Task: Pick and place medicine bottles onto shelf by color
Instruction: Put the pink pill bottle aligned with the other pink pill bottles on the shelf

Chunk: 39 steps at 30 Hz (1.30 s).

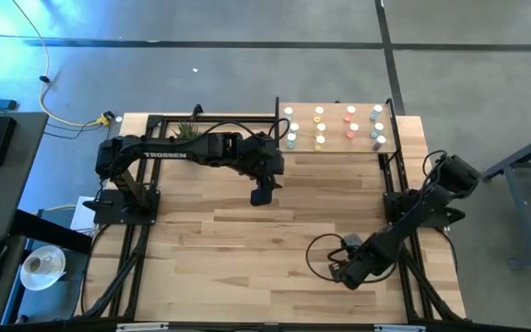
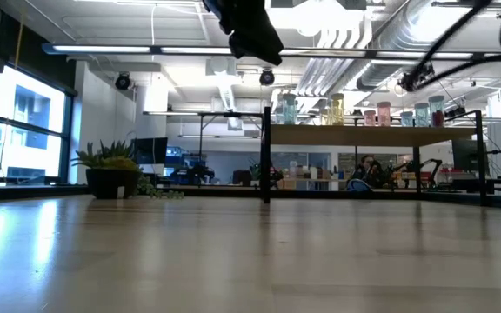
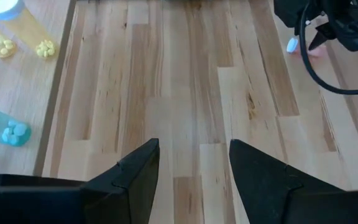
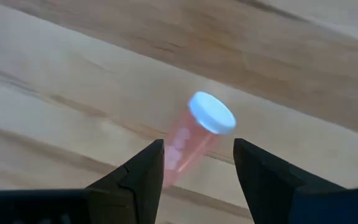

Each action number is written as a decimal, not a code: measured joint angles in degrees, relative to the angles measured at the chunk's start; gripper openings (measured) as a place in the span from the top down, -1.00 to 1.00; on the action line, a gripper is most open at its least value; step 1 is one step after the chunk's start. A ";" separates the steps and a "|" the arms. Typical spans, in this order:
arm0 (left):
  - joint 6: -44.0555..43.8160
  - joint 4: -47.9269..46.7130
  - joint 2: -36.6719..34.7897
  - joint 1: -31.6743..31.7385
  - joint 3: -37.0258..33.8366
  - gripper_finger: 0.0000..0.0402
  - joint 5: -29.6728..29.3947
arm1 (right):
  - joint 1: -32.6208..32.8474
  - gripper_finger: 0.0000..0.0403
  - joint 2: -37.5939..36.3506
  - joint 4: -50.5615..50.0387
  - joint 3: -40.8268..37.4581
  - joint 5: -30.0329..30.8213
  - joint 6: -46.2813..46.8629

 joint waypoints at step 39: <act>0.75 -2.87 0.12 -2.45 -3.48 0.07 3.71 | 0.52 0.58 4.28 2.06 0.04 17.25 -8.75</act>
